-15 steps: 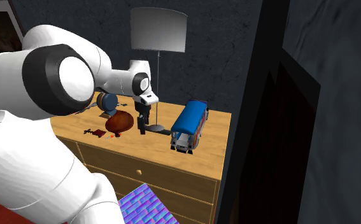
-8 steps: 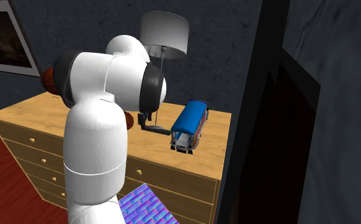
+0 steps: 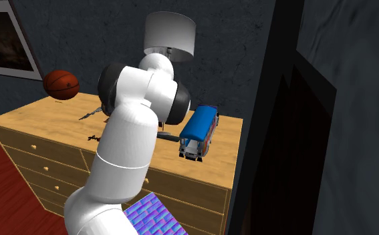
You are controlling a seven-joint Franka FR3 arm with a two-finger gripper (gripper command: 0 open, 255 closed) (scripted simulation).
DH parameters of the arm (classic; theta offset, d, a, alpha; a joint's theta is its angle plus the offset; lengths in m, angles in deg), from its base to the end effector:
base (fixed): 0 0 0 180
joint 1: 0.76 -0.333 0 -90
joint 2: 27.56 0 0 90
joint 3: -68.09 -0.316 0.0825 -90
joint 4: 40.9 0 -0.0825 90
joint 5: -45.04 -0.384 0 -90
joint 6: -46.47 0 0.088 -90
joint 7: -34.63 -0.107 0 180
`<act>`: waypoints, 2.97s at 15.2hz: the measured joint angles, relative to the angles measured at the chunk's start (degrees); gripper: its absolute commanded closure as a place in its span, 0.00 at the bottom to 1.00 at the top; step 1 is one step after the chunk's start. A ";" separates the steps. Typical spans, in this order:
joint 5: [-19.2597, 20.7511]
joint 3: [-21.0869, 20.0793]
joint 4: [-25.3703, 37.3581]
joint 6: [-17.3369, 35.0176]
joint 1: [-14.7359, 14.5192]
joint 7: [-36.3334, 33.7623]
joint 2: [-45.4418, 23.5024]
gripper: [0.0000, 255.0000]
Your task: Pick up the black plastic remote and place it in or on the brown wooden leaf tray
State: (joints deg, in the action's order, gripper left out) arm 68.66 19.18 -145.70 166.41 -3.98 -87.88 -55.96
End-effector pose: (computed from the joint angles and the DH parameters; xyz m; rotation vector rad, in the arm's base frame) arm 0.4337 0.4560 0.3366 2.6788 -1.5764 -0.0288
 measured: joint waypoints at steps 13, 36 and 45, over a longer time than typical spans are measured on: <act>1.73 1.29 -1.29 2.59 -0.81 -1.11 -1.78 1.00; -3.48 -2.40 2.35 -5.21 1.76 1.91 3.81 1.00; -3.61 -3.28 7.27 -9.62 -2.26 -1.25 3.25 1.00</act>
State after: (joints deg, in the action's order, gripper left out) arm 65.05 15.90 -138.43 156.79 -6.24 -89.13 -52.72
